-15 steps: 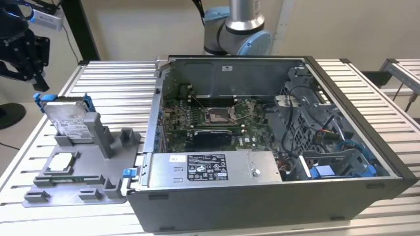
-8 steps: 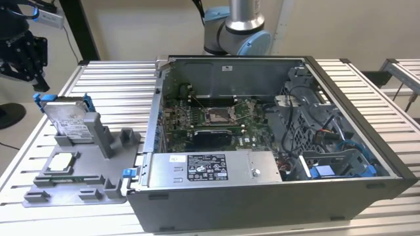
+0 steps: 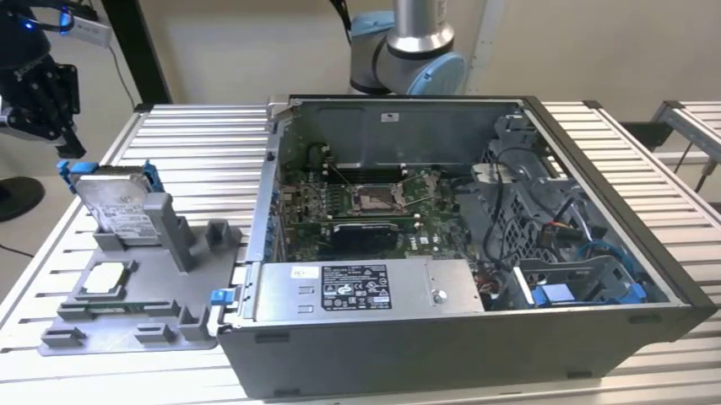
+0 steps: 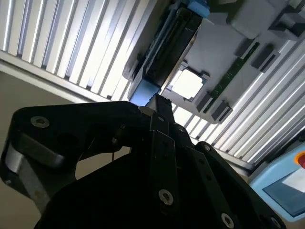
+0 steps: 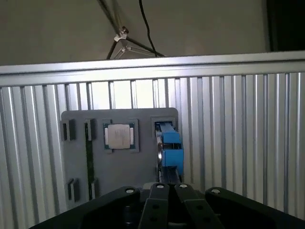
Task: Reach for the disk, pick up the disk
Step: 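Pick up the disk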
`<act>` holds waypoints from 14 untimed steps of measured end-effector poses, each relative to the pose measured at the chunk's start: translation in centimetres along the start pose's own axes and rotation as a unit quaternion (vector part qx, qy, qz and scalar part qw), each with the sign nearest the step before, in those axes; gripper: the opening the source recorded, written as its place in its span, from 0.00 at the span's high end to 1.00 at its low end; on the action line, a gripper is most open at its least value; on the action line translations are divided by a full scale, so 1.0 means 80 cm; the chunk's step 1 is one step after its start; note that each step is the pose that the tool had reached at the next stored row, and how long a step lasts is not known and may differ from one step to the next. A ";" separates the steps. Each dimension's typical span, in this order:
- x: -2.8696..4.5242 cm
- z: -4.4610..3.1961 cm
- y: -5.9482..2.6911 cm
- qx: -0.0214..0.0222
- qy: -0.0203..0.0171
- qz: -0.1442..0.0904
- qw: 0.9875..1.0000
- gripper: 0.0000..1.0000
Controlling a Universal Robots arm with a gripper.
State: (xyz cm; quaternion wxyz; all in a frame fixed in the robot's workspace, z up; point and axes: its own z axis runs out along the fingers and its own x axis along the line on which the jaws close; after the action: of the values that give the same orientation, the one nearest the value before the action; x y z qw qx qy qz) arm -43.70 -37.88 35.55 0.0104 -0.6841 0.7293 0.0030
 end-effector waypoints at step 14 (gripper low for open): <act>0.0000 0.0012 -0.002 -0.009 0.001 -0.001 1.000 0.00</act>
State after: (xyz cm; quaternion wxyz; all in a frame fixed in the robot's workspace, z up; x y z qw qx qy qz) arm -43.54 -37.88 35.45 0.0040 -0.6848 0.7286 0.0090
